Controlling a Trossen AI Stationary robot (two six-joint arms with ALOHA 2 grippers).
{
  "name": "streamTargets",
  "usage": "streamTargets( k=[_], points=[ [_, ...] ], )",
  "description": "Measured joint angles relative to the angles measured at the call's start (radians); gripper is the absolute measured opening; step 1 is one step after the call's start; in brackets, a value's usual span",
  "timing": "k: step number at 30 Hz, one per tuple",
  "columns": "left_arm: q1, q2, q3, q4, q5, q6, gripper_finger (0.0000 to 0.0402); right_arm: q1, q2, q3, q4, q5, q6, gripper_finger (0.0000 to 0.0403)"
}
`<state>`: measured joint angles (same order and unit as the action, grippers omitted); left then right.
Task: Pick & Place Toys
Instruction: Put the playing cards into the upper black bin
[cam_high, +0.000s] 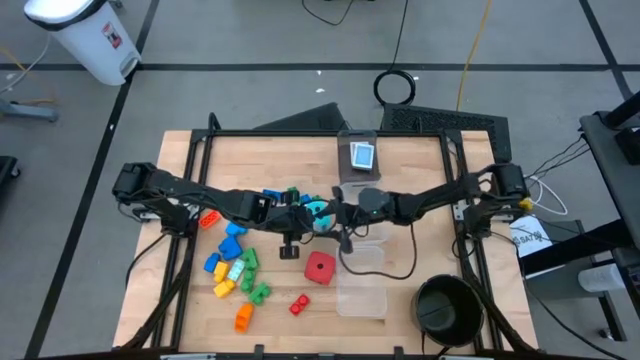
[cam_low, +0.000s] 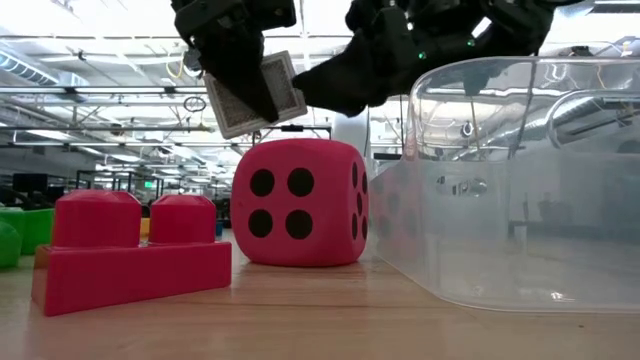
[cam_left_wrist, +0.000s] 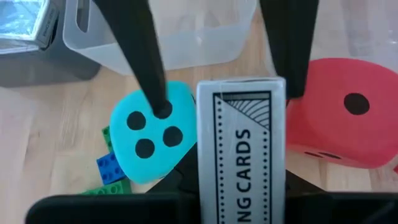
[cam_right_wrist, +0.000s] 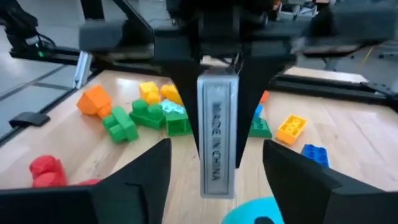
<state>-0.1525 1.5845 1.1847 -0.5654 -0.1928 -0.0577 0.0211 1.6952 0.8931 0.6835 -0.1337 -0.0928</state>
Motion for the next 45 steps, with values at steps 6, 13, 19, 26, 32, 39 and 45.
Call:
streamTargets(
  k=[6, 13, 19, 26, 32, 39, 45],
  points=[
    [0.002, 0.000, 0.000, 0.000, 0.000, -0.001, 0.0066, -0.002, 0.039, 0.032, 0.002, 0.005, -0.001, 0.0155],
    [0.002, 0.000, 0.000, 0.024, -0.002, -0.006, 0.0066, -0.002, 0.039, 0.034, 0.019, 0.008, -0.002, 0.0049],
    [0.002, 0.000, 0.000, 0.035, -0.006, -0.046, 0.0112, -0.002, 0.031, 0.034, 0.011, 0.003, -0.024, 0.0035],
    [0.003, -0.046, 0.003, -0.057, -0.007, -0.084, 0.0237, -0.003, -0.091, 0.033, -0.180, 0.106, -0.080, 0.0035],
    [0.000, -0.172, -0.026, -0.076, -0.009, -0.110, 0.0302, -0.018, -0.201, 0.007, -0.351, 0.216, -0.094, 0.0035],
    [-0.006, -0.288, -0.195, 0.089, -0.060, -0.113, 0.0336, -0.101, -0.321, -0.021, -0.545, 0.601, -0.175, 0.0035],
    [0.019, -0.312, -0.335, 0.271, -0.089, -0.118, 0.0344, -0.297, -0.325, -0.021, -0.651, 0.683, -0.223, 0.0035]
  ],
)
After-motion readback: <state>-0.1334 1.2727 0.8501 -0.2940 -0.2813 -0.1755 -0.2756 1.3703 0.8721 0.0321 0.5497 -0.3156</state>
